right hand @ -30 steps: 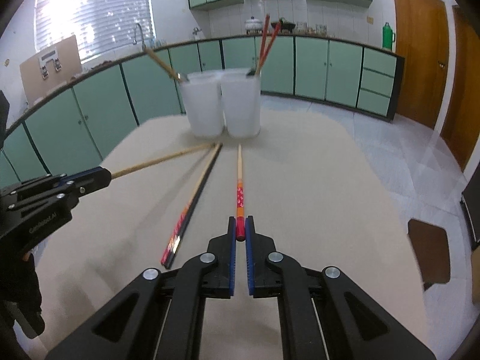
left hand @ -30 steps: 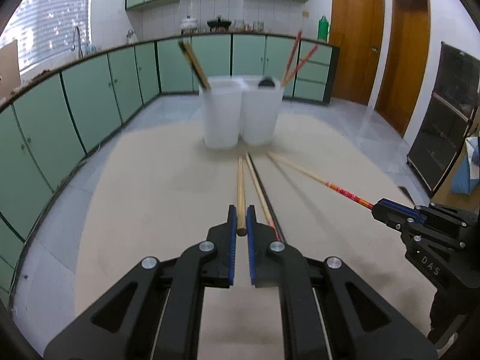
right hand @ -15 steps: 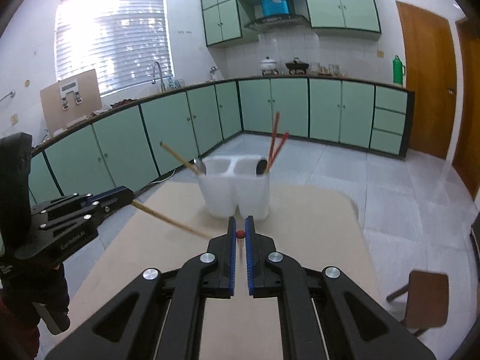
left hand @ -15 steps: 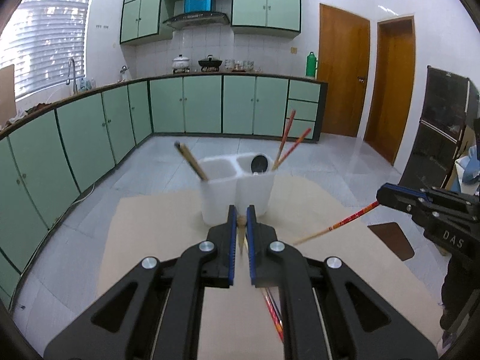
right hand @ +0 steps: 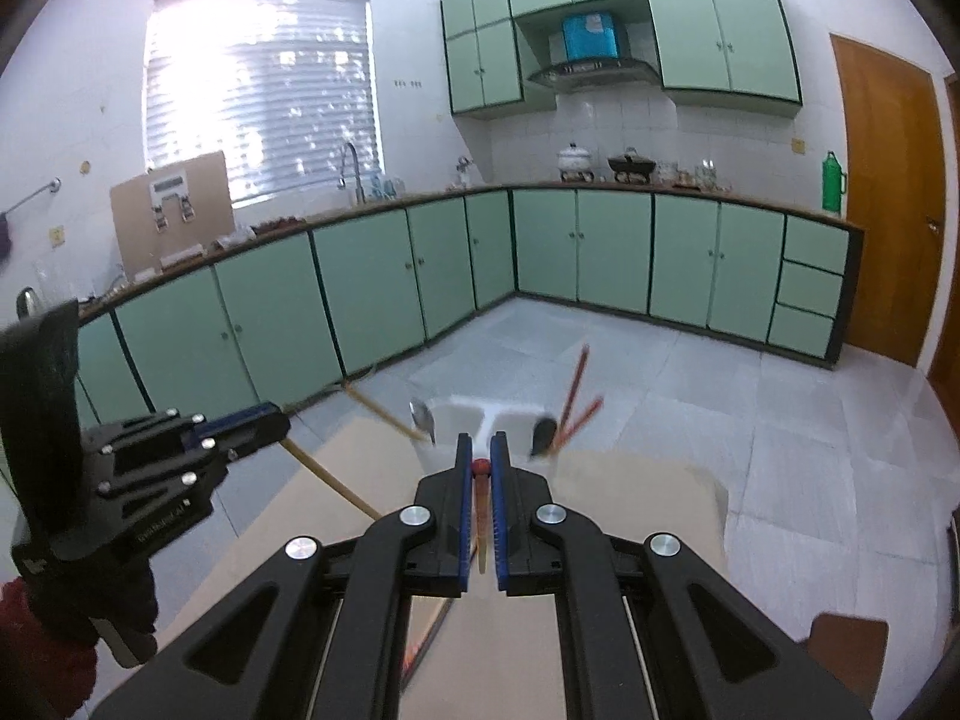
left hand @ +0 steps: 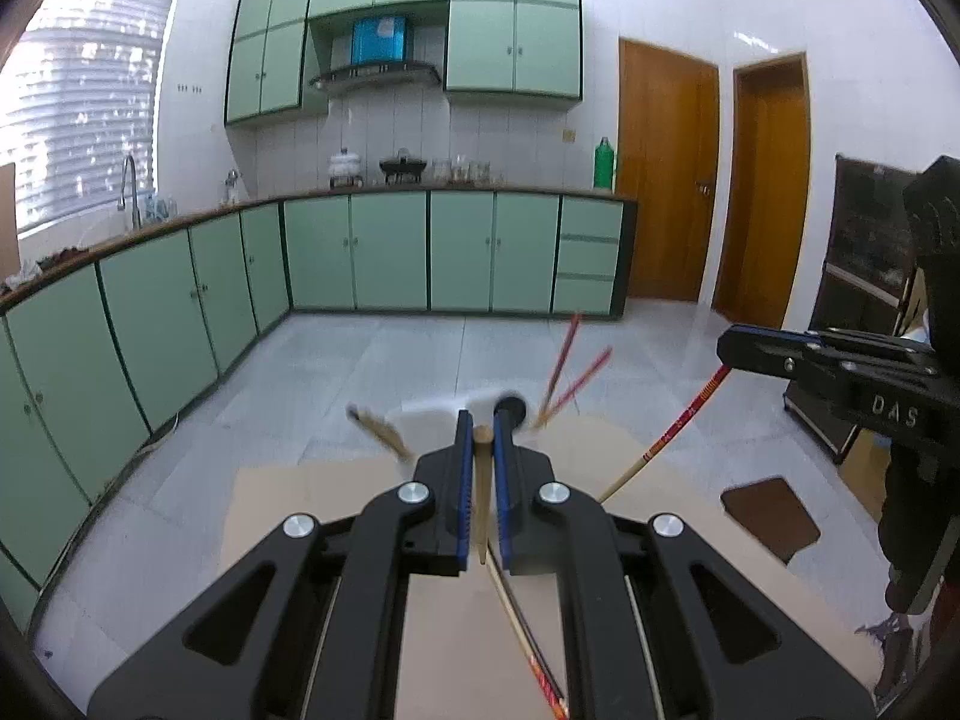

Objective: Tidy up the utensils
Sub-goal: 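Lift both chopsticks and drop them into the white caddy, then bring both grippers back to the last two chopsticks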

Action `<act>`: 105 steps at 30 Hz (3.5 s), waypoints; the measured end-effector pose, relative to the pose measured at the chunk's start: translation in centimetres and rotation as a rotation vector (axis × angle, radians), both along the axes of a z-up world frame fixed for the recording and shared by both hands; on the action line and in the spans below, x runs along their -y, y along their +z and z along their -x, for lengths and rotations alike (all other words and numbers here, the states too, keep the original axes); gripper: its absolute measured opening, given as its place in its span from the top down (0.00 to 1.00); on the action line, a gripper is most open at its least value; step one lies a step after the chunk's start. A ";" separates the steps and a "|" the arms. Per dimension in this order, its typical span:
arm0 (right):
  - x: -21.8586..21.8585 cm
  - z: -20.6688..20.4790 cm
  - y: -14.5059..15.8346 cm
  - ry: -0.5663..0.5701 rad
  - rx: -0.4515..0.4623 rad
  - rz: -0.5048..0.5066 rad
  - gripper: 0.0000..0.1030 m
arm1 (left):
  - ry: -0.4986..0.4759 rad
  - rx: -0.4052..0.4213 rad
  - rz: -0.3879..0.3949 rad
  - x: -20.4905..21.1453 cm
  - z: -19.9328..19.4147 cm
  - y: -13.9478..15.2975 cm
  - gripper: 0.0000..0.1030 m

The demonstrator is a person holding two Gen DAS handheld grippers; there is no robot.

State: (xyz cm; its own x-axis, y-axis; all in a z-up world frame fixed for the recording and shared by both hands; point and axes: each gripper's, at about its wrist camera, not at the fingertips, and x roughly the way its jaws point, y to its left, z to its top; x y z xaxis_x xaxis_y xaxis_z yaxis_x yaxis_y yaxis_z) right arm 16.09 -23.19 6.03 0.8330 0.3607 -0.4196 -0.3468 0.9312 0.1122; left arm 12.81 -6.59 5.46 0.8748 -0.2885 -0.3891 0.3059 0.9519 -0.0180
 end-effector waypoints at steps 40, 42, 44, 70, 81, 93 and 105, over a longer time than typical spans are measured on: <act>0.8 -9.4 -1.6 -0.178 0.048 0.006 0.48 | 0.090 0.004 -0.007 -0.4 -9.5 0.1 0.60; 1.2 -8.2 -1.4 -0.190 0.062 0.002 0.43 | 0.093 0.013 -0.003 -0.5 -8.5 0.1 0.53; 1.5 -7.0 -1.5 -0.195 0.070 -0.001 0.37 | 0.100 0.024 -0.005 -0.6 -7.3 0.0 0.47; -1.3 6.0 -16.0 -0.240 -0.141 0.049 0.06 | 0.183 -0.260 -0.076 -2.9 4.3 -16.0 0.17; -3.7 7.7 -22.9 -0.198 -0.338 0.075 0.13 | 0.221 -0.419 -0.113 -4.1 5.0 -21.3 0.17; -7.5 7.8 -24.4 -0.088 -0.406 0.116 0.38 | 0.248 -0.473 -0.095 -4.8 4.6 -22.0 0.15; -7.7 7.0 -24.6 -0.121 -0.410 0.176 0.42 | 0.238 -0.496 -0.103 -4.3 3.9 -22.5 0.15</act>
